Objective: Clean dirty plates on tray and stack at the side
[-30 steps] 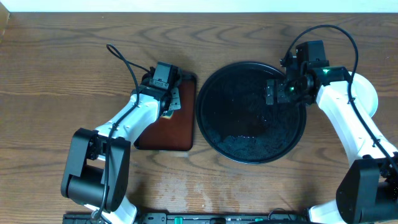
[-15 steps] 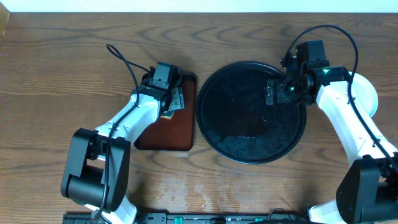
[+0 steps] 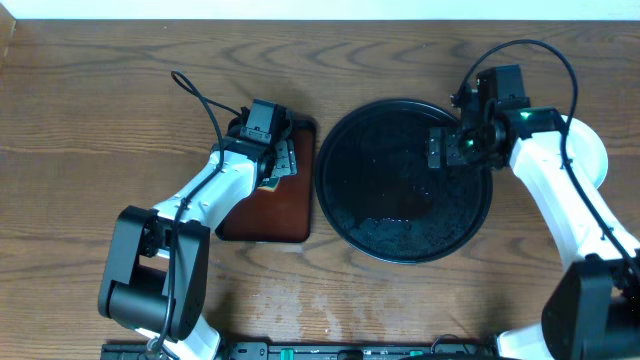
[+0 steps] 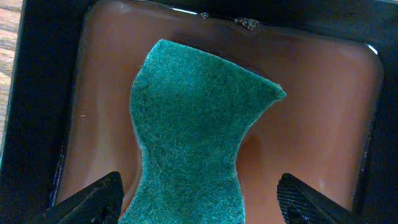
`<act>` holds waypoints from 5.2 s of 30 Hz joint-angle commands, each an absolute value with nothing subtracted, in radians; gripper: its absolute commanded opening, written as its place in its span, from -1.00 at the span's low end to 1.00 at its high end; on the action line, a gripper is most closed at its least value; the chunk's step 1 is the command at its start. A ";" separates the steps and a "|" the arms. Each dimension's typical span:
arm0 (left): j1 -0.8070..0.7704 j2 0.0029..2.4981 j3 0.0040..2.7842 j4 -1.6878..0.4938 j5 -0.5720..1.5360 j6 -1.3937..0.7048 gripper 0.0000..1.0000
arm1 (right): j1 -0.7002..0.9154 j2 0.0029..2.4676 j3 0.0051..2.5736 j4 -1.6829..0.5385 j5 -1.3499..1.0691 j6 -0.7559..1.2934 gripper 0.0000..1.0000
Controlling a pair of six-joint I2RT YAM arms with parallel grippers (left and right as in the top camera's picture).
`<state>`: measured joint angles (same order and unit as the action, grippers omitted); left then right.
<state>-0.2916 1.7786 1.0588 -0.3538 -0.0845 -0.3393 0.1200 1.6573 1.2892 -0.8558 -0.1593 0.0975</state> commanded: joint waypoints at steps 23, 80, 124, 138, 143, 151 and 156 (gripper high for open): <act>-0.291 1.788 1.049 -0.353 -0.094 -0.334 0.61 | 0.083 0.447 0.778 -0.193 0.075 -0.035 0.98; -0.291 1.788 1.049 -0.353 -0.094 -0.334 0.61 | 0.014 0.005 0.006 -0.068 -0.083 0.006 0.99; -0.247 0.879 1.049 -0.583 -0.226 -0.333 0.61 | 0.014 0.005 0.006 -0.068 -0.083 0.006 0.99; -0.096 0.283 1.034 -0.909 -0.221 -0.334 0.61 | 0.014 0.005 0.006 -0.068 -0.083 0.006 0.99; -0.039 0.102 0.946 -0.912 -0.218 -0.334 0.61 | 0.014 0.005 0.006 -0.068 -0.083 0.006 0.99; -0.012 0.008 0.762 -0.838 -0.217 -0.380 0.61 | 0.014 0.005 0.006 -0.068 -0.083 0.006 0.99; -0.012 0.002 0.640 -0.545 -0.136 -0.380 0.61 | 0.014 0.005 0.006 -0.068 -0.083 0.006 0.99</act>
<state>-0.0166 0.0055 0.6987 -0.6708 -0.1959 -0.3687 0.0208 0.0109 0.0067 -0.0639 -0.0757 -0.0078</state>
